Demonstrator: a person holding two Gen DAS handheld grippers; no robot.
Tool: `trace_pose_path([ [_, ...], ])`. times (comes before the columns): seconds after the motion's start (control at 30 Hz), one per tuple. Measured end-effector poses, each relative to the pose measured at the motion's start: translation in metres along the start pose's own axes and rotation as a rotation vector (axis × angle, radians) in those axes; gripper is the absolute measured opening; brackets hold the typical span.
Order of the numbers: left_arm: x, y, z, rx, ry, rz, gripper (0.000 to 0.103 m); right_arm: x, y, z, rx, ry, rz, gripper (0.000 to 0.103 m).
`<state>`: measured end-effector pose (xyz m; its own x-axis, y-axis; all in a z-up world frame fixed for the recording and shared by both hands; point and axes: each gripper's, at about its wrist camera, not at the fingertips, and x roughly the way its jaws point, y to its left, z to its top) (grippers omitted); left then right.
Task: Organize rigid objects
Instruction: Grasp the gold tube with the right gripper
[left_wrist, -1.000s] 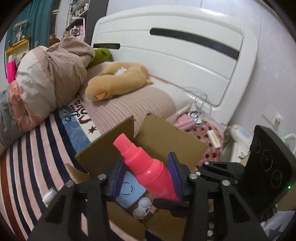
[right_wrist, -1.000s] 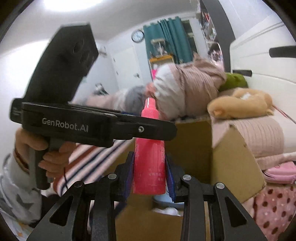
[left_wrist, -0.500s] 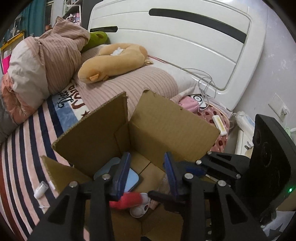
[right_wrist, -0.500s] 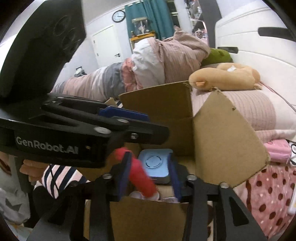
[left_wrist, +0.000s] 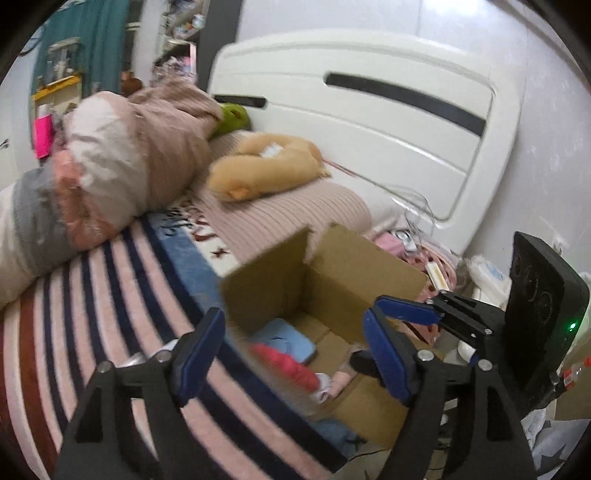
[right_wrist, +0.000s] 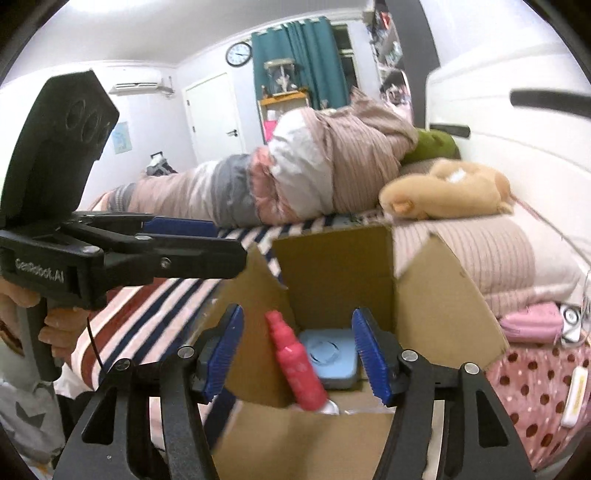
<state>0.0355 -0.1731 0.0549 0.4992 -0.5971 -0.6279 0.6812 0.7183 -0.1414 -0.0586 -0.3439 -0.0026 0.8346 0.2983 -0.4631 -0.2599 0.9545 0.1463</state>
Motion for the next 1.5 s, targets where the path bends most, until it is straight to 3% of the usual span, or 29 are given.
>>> trace_pose_path([
  [0.2, -0.053, 0.064, -0.028, -0.081, -0.064, 0.129, 0.076, 0.013, 0.055, 0.023, -0.077, -0.011, 0.070, 0.058],
  [0.47, -0.074, 0.136, -0.087, -0.155, -0.032, 0.295, 0.079, 0.085, 0.115, 0.016, -0.068, 0.132, 0.196, 0.059],
  [0.63, -0.062, 0.170, -0.118, -0.207, -0.007, 0.304, 0.079, 0.113, 0.145, 0.001, -0.194, 0.073, 0.030, 0.061],
  [0.73, -0.056, 0.183, -0.130, -0.222, -0.007, 0.293, 0.079, 0.122, 0.153, 0.003, -0.221, 0.040, 0.003, 0.061],
  [0.8, -0.052, 0.192, -0.135, -0.236, -0.014, 0.283, 0.079, 0.136, 0.156, 0.003, -0.224, 0.070, 0.003, 0.061],
  [0.97, -0.046, 0.213, -0.152, -0.262, -0.032, 0.271, 0.079, 0.182, 0.152, -0.013, -0.147, 0.200, -0.006, 0.061],
  [1.1, -0.040, 0.224, -0.166, -0.261, -0.039, 0.251, 0.079, 0.217, 0.126, -0.031, 0.028, 0.280, -0.049, 0.061],
  [1.23, -0.036, 0.234, -0.174, -0.275, -0.039, 0.233, 0.079, 0.248, 0.095, -0.044, 0.175, 0.304, -0.135, 0.061],
  [1.33, -0.037, 0.237, -0.179, -0.279, -0.040, 0.238, 0.079, 0.263, 0.082, -0.046, 0.218, 0.285, -0.194, 0.061],
  [1.43, -0.042, 0.240, -0.182, -0.292, -0.055, 0.238, 0.079, 0.279, 0.071, -0.047, 0.227, 0.279, -0.276, 0.053],
  [1.5, -0.046, 0.241, -0.182, -0.305, -0.066, 0.242, 0.079, 0.282, 0.065, -0.048, 0.252, 0.290, -0.286, 0.032],
])
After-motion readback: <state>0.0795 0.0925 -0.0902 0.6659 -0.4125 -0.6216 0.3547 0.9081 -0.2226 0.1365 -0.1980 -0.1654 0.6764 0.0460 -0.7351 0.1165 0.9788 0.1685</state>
